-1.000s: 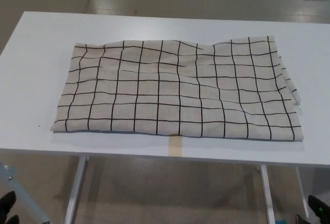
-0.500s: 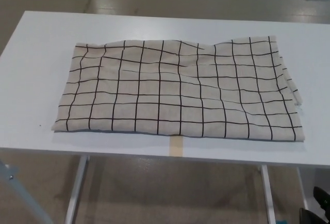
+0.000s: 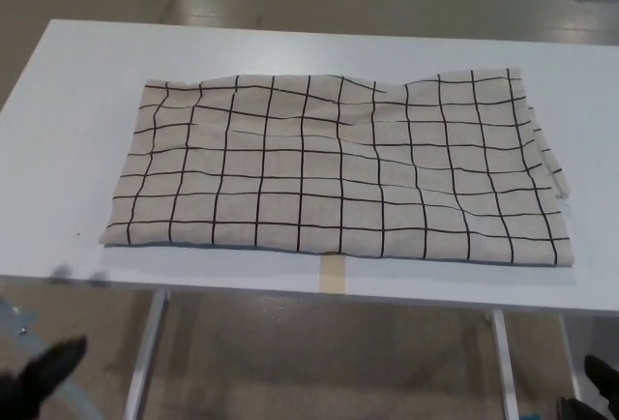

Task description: Use the left hand to fold a white towel with checkered patterns in half.

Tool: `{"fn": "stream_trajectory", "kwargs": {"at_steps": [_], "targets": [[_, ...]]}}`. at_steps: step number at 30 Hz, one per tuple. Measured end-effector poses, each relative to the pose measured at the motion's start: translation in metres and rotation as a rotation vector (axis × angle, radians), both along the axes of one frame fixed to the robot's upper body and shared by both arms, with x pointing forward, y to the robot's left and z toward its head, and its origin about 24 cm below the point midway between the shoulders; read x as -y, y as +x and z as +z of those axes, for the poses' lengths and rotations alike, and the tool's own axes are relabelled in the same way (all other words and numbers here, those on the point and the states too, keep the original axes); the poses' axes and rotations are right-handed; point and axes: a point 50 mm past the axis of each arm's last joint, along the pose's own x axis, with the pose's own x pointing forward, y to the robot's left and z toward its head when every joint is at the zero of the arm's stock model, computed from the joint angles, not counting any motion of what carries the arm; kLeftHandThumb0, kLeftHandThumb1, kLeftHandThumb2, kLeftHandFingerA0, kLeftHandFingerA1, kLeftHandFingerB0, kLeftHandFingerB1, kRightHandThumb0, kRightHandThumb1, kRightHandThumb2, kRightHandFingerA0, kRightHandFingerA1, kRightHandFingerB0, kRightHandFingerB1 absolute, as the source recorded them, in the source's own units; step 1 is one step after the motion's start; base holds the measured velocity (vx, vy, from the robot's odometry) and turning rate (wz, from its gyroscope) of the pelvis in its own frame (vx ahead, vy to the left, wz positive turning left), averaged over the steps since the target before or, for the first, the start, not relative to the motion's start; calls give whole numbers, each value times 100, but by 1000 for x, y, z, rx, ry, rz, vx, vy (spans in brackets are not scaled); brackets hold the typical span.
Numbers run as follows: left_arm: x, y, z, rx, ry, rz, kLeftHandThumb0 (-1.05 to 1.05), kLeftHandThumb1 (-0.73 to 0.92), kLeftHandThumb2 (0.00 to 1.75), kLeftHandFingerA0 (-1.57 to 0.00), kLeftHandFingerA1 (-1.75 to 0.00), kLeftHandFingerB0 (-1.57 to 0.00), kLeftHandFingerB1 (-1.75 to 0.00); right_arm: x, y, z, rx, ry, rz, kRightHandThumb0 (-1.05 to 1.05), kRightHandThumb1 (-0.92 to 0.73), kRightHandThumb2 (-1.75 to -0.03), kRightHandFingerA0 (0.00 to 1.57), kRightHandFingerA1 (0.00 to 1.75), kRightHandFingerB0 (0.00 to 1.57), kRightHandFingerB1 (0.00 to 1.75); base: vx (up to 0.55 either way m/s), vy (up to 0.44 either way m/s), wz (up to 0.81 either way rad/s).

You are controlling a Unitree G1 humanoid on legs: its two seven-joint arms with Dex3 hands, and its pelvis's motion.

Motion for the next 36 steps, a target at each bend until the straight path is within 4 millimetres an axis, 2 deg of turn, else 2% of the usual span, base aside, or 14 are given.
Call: {"fn": "stream_trajectory", "kwargs": {"at_steps": [4,13,14,15,17,18,24,25,28,29,32,33,35,36], "targets": [[7,15,19,80,93,-49,-48,38,52,-4,-28,-11,-25,0,-2,-2,-8,0,6,-57,-71,-62,42,45,34,36,0,0,0],[19,59,32,93,275,-124,-48,34,68,-6,-21,-8,-24,-1,-4,-4,-19,4,19,-57,-71,-62,42,45,34,36,0,0,0],[21,65,31,79,301,-134,-50,36,57,-5,-21,-9,-22,-1,-4,-4,-20,4,21,-57,-71,-62,42,45,34,36,0,0,0],[22,68,31,71,315,-138,-46,32,72,0,-25,-6,-27,-1,-4,-4,-20,4,21,-60,-57,-91,37,56,28,49,0,0,0],[24,77,29,44,355,-151,-46,32,72,0,-25,-6,-27,-1,-4,-4,-20,5,23,-60,-57,-91,37,56,28,49,0,0,0],[24,77,29,44,355,-151,-48,42,53,-3,-25,-5,-25,-1,-4,-4,-20,5,23,-60,-57,-91,37,56,28,49,0,0,0],[32,106,14,-69,452,-174,-49,34,70,0,-15,-6,-23,-1,-4,-4,-21,5,25,-60,-57,-91,37,56,28,49,0,0,0],[34,113,8,-106,472,-177,-50,34,70,0,-12,-6,-22,-1,-4,-4,-22,6,25,-57,-71,-62,43,45,35,36,0,0,0],[37,126,-3,-175,521,-172,-51,35,69,0,-9,-5,-20,-1,-5,-5,-24,7,25,-58,-71,-62,43,45,36,36,0,0,0],[37,129,-6,-192,536,-169,-48,33,70,0,-12,-3,-19,-1,-5,-5,-25,7,25,-60,-57,-91,37,56,29,49,0,0,0],[39,136,-12,-233,573,-161,-42,31,67,0,-12,0,-16,-1,-6,-5,-27,7,24,-60,-57,-91,37,56,29,49,0,0,0],[40,139,-15,-247,588,-159,-37,34,65,0,-10,0,-16,-1,-6,-5,-28,7,24,-58,-71,-63,43,46,35,36,0,0,0],[41,145,-22,-285,636,-150,-33,42,53,0,-11,0,-18,-1,-6,-5,-26,6,24,-58,-71,-62,43,46,35,36,0,0,0],[41,145,-22,-285,636,-150,-34,27,64,0,-12,0,-17,-1,-6,-5,-26,6,24,-58,-71,-62,43,46,35,36,0,0,0]]}}
